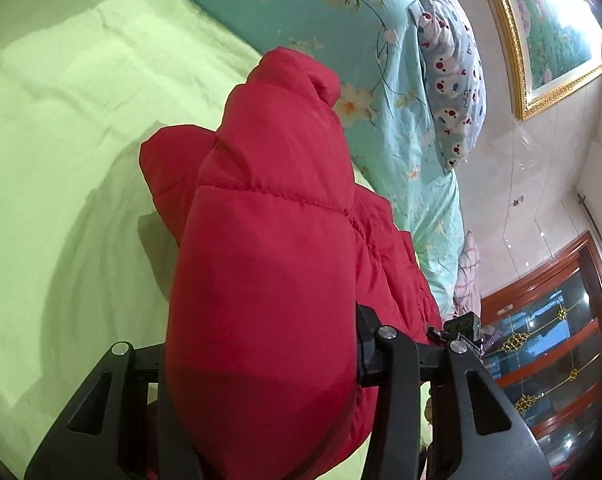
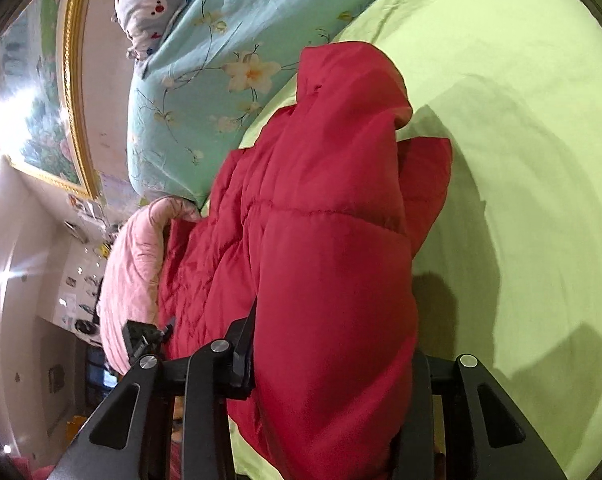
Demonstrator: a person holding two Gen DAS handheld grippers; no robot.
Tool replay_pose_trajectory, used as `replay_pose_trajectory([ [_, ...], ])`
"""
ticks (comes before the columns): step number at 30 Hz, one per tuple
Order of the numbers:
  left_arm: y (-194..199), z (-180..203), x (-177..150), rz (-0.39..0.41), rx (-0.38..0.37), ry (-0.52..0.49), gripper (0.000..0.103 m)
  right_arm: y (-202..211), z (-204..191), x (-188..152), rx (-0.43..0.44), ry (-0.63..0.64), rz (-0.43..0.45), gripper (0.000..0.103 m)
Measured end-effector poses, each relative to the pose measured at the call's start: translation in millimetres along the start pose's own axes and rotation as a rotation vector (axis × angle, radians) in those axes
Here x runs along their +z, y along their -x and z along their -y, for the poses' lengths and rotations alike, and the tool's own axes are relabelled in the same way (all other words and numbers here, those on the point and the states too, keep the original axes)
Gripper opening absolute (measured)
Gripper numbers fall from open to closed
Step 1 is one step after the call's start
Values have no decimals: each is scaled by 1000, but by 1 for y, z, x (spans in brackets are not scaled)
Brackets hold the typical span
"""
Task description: Fold large clothes
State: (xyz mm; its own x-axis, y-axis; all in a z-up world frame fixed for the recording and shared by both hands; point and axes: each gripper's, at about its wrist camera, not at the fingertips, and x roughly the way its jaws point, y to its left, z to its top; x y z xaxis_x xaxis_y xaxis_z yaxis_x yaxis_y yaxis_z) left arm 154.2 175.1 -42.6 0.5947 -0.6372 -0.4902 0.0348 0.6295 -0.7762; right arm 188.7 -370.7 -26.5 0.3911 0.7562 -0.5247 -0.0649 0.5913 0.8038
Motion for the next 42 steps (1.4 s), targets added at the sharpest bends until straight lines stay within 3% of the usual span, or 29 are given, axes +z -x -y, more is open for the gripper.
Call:
replay_pose_trajectory([
  [5,1,-14,-19,-27,28,17,46,5,8,-23,-22,-26,11,43],
  [9,-11,-31,-20,-41,69,52,61,-4,16,-23,-68,-33,43,60],
  [12,-9,-29,-21,-16,115,28,73,-8,22,-24,-79,-44,61,64],
  [15,-4,-18,-24,20,212,-45,84,-8,27,-24,-72,-53,65,66],
  [21,5,-10,-25,42,293,-79,85,-1,28,-27,-115,-44,80,79],
  [27,32,0,-29,113,366,-110,85,13,11,-30,-224,1,121,82],
  [32,52,20,-34,173,341,-178,85,38,-11,-37,-371,92,213,82],
  [37,44,51,-44,154,294,-298,85,48,-56,-51,-480,267,325,82],
  [42,17,83,-62,80,253,-425,85,3,-103,-69,-443,492,225,82],
])
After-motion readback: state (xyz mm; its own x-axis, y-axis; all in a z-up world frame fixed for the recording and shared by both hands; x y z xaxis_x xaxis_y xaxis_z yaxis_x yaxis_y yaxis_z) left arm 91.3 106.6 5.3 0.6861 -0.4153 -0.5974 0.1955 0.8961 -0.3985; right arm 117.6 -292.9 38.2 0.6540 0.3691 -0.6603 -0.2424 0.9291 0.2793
